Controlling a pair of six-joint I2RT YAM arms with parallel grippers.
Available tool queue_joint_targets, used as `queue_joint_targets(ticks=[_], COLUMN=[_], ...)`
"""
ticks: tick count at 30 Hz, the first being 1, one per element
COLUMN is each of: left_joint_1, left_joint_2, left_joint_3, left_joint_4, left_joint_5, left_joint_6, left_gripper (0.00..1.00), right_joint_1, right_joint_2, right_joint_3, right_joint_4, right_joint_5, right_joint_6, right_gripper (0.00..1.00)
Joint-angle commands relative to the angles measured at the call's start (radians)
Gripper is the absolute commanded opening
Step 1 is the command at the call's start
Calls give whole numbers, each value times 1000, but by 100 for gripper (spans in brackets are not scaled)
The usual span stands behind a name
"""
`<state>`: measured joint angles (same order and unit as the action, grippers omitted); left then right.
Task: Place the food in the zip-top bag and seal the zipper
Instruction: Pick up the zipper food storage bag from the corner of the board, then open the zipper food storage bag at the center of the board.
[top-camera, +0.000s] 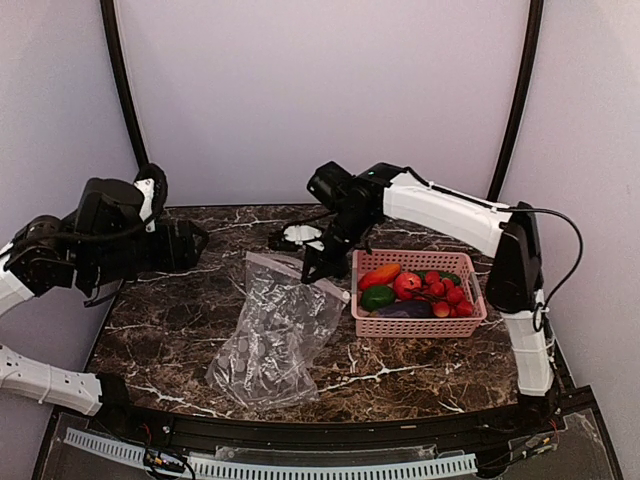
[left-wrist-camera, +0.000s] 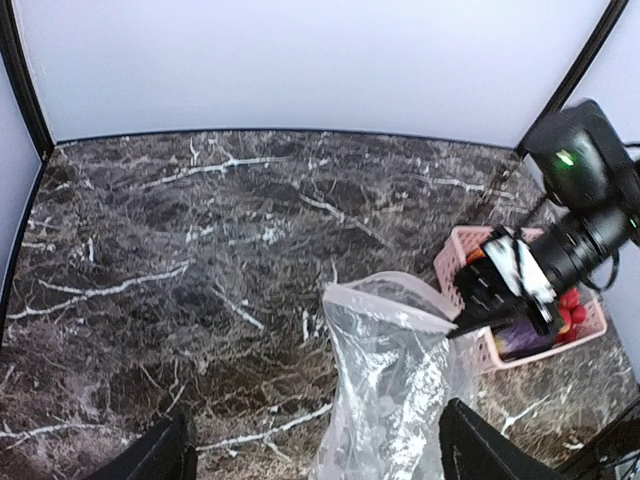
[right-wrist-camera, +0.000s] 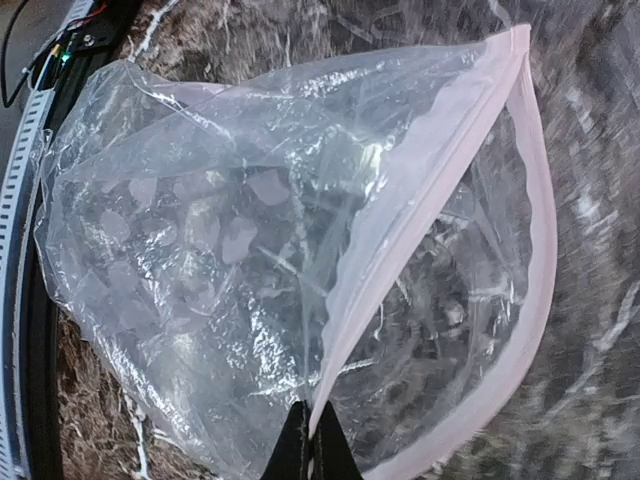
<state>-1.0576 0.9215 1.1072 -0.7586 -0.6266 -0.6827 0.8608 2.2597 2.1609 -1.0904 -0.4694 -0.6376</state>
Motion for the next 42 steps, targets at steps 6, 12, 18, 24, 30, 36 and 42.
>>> queue_joint_targets(ticks=[6,12,18,24,30,36,42], left_joint_1=[127,173,174,174,174,174,174], left_joint_2=[321,501,565,604,652,706,725], left_joint_3=[548,791,814,828,873,901,897], left_joint_4=[-283,-358,-375,-400,-382,-403,-444], left_joint_5=[199,411,594,548,500,518,494], left_joint_6=[308,357,387,455,531,568,560], left_gripper=[79,74,72,67,63,57,47], right_joint_1=[130,186,210,241,283,310,322], right_joint_2=[-359,-379,-372,-380,-387,-392,-405], right_joint_3=[-200,-196,-200,-197,-193,-179,-188], right_joint_4=[159,174,177,160,139,135,130], right_joint_5=[398,524,549,558,575,597,609], right_joint_6=[-564,-683,-686,-683,-683,-676,-664], right_gripper=[0,0,0,0,0,0,0])
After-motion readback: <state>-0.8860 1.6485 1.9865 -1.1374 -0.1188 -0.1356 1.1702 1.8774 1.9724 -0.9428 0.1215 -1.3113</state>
